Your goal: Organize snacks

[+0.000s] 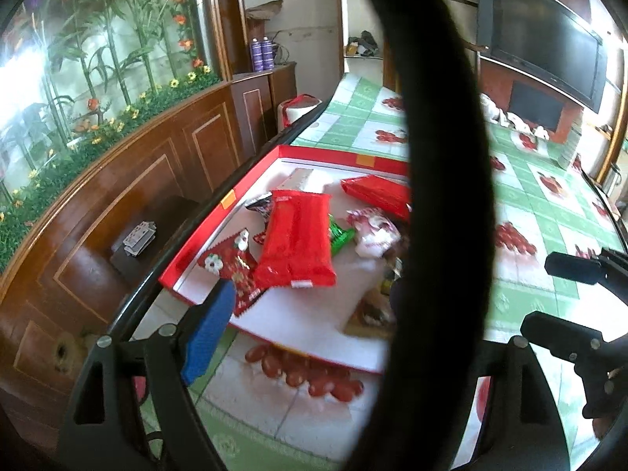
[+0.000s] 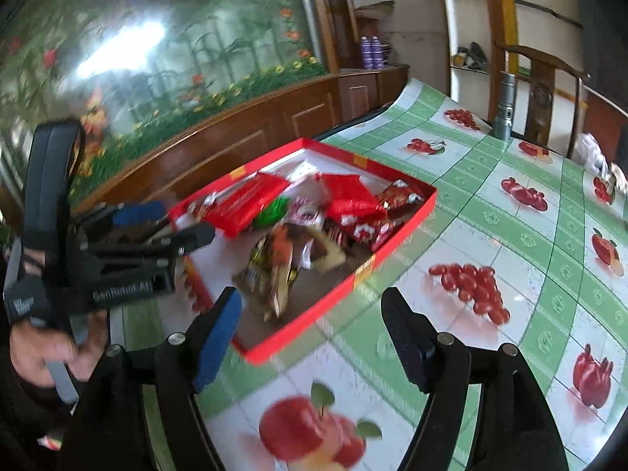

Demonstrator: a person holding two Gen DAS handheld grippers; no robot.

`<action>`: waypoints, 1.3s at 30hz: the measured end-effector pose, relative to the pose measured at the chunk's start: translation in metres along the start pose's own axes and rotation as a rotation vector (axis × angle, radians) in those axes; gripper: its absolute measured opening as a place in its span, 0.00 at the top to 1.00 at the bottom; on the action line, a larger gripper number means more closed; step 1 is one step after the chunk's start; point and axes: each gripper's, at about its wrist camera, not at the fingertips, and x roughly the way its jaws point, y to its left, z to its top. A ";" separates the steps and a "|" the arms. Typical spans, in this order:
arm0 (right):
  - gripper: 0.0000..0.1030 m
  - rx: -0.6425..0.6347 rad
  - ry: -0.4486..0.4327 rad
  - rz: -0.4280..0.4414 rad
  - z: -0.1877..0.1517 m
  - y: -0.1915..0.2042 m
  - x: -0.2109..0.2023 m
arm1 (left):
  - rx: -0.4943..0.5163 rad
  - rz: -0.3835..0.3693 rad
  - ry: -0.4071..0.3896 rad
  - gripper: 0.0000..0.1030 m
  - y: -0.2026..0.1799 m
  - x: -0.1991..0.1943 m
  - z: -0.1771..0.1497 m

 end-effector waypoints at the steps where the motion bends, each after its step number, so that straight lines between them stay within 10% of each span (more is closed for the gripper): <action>1: 0.25 -0.010 0.001 -0.003 -0.004 0.000 -0.003 | 0.010 0.001 -0.006 0.21 -0.002 -0.005 -0.003; 39: 0.23 -0.368 0.046 0.023 -0.026 0.044 -0.008 | 0.082 -0.006 -0.048 0.13 -0.003 -0.083 -0.051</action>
